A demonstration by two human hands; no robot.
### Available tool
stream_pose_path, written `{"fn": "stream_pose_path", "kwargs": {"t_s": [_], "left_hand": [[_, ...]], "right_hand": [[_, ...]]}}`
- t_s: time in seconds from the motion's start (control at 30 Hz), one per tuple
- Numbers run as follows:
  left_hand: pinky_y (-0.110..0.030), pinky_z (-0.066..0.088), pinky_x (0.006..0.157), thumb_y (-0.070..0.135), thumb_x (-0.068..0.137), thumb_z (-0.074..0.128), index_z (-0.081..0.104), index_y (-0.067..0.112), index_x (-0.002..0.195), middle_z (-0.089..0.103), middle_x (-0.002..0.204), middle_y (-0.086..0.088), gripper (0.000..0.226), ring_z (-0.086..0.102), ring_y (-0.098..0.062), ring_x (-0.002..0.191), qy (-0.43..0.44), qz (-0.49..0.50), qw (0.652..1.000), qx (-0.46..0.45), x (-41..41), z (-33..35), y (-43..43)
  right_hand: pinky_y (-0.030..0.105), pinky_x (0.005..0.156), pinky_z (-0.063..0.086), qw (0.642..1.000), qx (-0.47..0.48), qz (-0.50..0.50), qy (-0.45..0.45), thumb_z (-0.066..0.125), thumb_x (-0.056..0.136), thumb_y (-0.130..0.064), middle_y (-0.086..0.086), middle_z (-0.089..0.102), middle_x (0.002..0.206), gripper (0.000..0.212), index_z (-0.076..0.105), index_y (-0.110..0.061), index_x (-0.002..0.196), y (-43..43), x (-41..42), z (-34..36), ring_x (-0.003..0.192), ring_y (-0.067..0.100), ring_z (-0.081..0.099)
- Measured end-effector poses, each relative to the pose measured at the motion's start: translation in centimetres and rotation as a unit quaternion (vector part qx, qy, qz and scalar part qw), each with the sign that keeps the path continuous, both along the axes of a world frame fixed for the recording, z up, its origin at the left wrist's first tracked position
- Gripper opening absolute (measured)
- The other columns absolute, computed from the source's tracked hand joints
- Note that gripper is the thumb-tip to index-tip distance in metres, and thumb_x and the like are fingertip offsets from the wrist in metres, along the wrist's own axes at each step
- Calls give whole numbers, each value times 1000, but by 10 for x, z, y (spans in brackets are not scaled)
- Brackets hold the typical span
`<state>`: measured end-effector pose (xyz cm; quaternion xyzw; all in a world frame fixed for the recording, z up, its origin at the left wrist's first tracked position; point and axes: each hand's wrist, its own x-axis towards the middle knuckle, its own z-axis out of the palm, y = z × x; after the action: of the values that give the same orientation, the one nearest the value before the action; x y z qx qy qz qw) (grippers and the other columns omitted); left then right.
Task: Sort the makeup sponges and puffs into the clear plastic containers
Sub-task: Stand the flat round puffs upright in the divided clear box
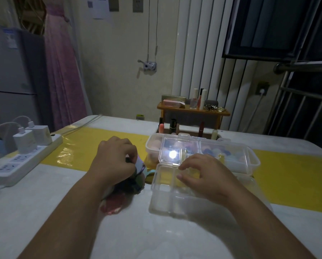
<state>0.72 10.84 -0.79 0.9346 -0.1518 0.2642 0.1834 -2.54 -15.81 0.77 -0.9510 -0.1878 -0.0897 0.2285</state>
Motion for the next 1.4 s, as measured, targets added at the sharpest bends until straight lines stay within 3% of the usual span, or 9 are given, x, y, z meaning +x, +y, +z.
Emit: {"fn": "stream_pose_path", "kwargs": {"t_s": [0.27,0.4,0.57,0.77,0.87,0.97,1.1,1.23,1.4], "left_hand": [[-31,42,58,15,55,55,54,20,68,55,65,2,14,52,-21,65,25,-83,951,-296,-9,5,-12],[-28,48,58,16,59,63,51,23,74,59,74,-3,20,58,-23,71,48,-96,934,-342,-9,3,-24],[-47,53,66,18,65,68,55,20,71,62,71,-10,15,59,-33,70,52,-114,922,-366,-2,-6,-31],[-31,51,57,15,65,71,62,25,62,63,65,0,14,63,-19,65,79,-147,861,-481,-2,-5,-42],[-30,53,57,11,66,69,64,17,68,66,69,-8,8,65,-24,66,89,-167,836,-514,-1,-5,-45],[-25,53,55,6,65,67,60,3,73,64,65,-6,11,65,-17,61,96,-190,817,-536,0,-4,-49],[-26,51,55,6,65,67,59,4,73,63,65,-7,12,63,-18,61,105,-197,822,-525,-1,-5,-50],[-31,44,62,17,67,68,66,17,72,62,70,-11,5,53,-19,63,84,-155,863,-474,1,-5,-45],[-26,39,59,14,65,59,63,21,67,62,68,2,8,48,-15,61,17,-82,875,-477,2,0,-37]], "right_hand": [[32,96,46,1000,13,3,-6,60,91,-50,-21,59,117,28,69,-36,113,-1,0,0,111,3,51],[32,96,47,999,32,6,-6,62,91,-46,-21,60,116,26,70,-35,113,-1,0,2,110,3,53],[33,99,46,998,52,3,-33,64,91,-40,-19,62,118,25,70,-33,115,0,0,6,111,3,53],[23,85,49,991,117,15,-54,61,95,-33,-21,60,110,23,64,-35,118,13,3,11,96,-3,55],[16,73,48,989,141,50,8,55,99,-30,-23,57,98,18,49,-40,114,25,6,20,89,-2,57],[21,70,50,981,182,67,15,57,98,-22,-16,62,88,11,55,-33,96,34,10,21,80,4,59],[33,74,56,968,245,50,-10,64,92,-16,-8,67,81,15,65,-30,88,36,13,9,77,8,62],[25,69,55,962,269,43,-29,64,91,-14,-9,66,80,18,66,-32,86,33,10,3,78,7,61],[23,65,51,954,298,33,-29,62,90,-10,-5,66,78,18,67,-26,84,29,8,3,77,11,60]]}}
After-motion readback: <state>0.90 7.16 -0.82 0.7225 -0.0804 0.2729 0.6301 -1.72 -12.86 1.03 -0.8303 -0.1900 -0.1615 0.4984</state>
